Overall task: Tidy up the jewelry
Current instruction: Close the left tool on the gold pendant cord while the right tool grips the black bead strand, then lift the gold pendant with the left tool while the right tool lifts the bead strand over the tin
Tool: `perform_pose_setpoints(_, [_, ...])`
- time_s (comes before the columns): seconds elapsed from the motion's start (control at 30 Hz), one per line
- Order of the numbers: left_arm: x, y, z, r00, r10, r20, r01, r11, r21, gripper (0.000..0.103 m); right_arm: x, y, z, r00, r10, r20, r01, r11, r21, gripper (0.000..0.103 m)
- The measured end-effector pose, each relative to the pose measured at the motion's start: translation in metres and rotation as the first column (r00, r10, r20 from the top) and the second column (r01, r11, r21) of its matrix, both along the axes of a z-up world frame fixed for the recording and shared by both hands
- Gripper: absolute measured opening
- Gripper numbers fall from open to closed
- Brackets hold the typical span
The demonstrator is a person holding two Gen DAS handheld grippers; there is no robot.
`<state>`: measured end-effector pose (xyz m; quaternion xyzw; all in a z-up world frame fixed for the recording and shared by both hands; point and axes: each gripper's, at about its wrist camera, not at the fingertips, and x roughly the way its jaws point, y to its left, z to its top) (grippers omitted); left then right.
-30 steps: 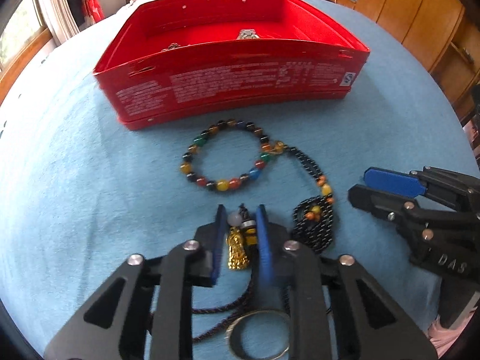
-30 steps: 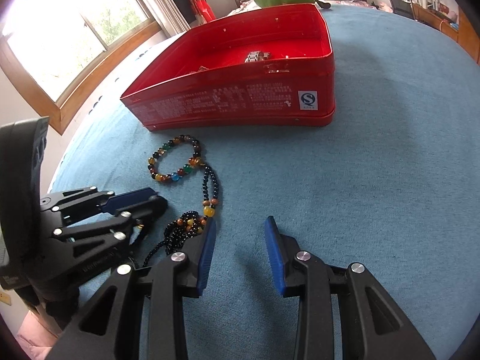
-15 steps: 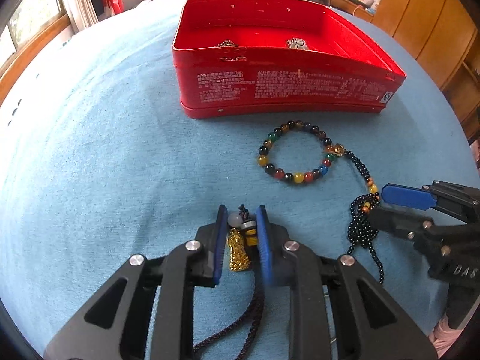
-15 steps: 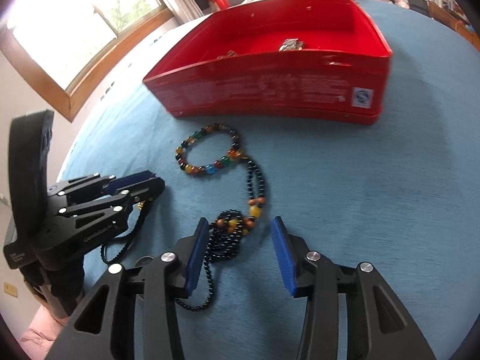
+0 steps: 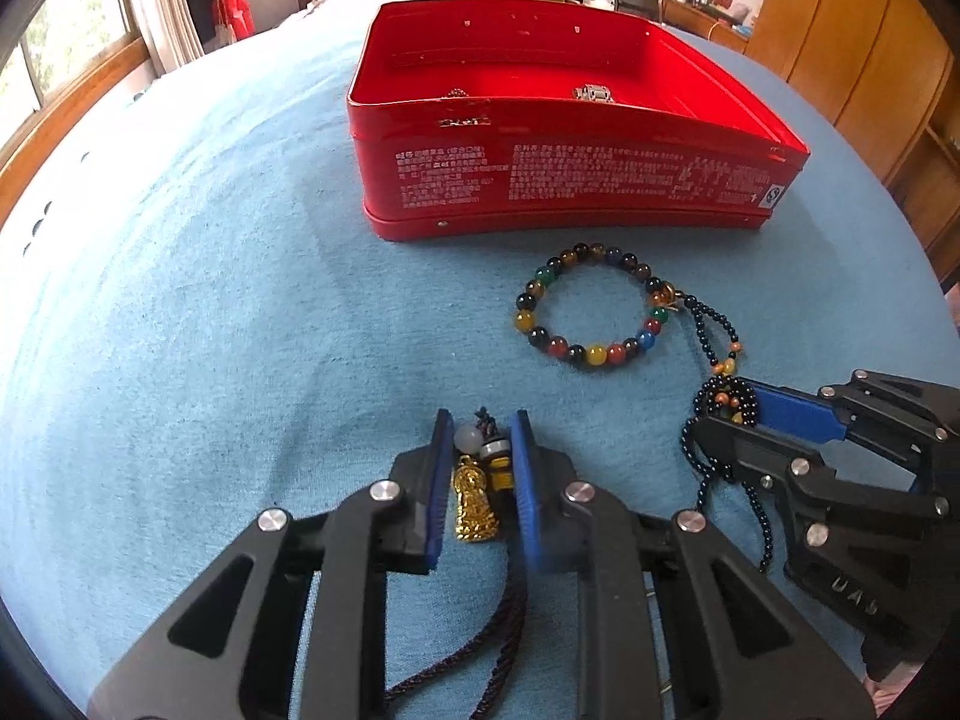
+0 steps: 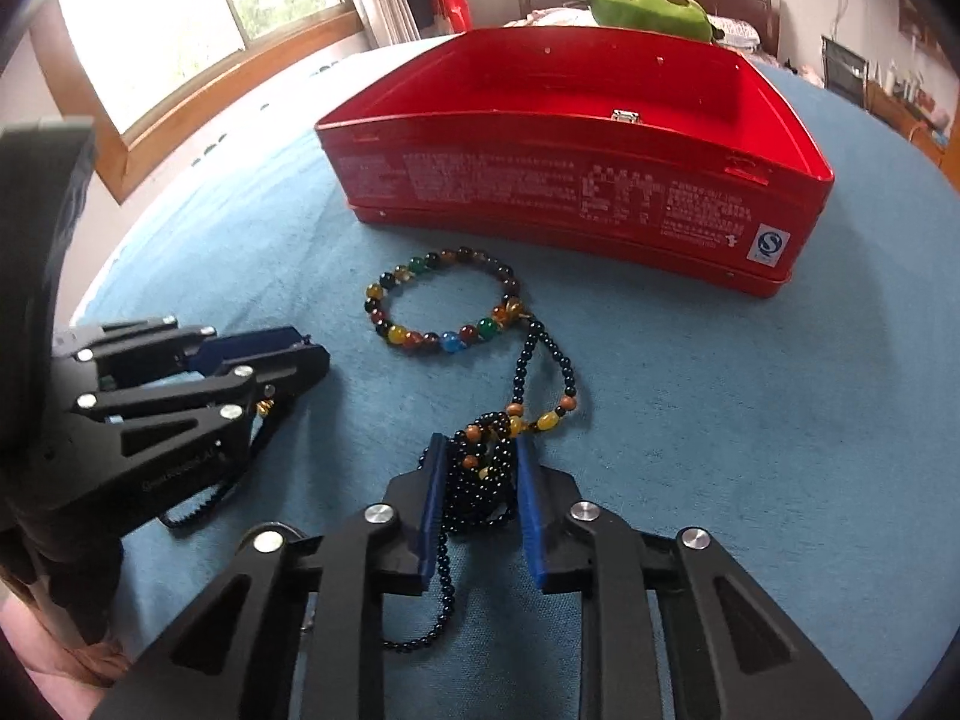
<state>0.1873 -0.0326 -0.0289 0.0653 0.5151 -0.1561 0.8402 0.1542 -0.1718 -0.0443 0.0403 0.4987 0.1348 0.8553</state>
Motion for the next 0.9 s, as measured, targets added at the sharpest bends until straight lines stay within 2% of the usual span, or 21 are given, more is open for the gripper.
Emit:
perform_pose_setpoints(0.03, [0.001, 0.003, 0.001, 1.000, 0.000, -0.003, 0.000, 1.000, -0.008, 0.018, 0.001, -0.003, 0.001, 1.000, -0.002, -0.005, 0.002, 1.000, 0.028, 0.020])
perform_pose_setpoints(0.07, [0.001, 0.005, 0.001, 1.000, 0.002, -0.006, -0.002, 1.000, -0.020, 0.018, 0.001, -0.007, 0.002, 1.000, -0.005, -0.008, 0.005, 0.998, 0.057, 0.011])
perform_pose_setpoints(0.1, [0.002, 0.007, 0.002, 1.000, 0.004, -0.007, -0.004, 1.000, -0.023, 0.018, 0.002, -0.013, 0.004, 1.000, -0.007, -0.013, 0.008, 0.996, 0.084, 0.009])
perform_pose_setpoints(0.43, [0.001, 0.030, 0.017, 1.000, 0.024, 0.000, -0.024, 0.994, -0.109, 0.018, 0.001, -0.043, 0.025, 0.999, -0.047, 0.022, 0.042, 0.981, 0.188, 0.009])
perform_pose_setpoints(0.47, [0.000, 0.031, 0.020, 1.000, 0.024, 0.002, -0.023, 0.993, -0.118, 0.018, 0.000, -0.055, 0.028, 0.999, -0.048, 0.025, 0.043, 0.980, 0.195, 0.009])
perform_pose_setpoints(0.9, [-0.021, 0.044, 0.055, 0.998, 0.024, 0.061, -0.012, 0.982, -0.190, 0.017, -0.009, -0.073, 0.054, 0.996, -0.066, 0.067, 0.051, 0.977, 0.205, 0.009])
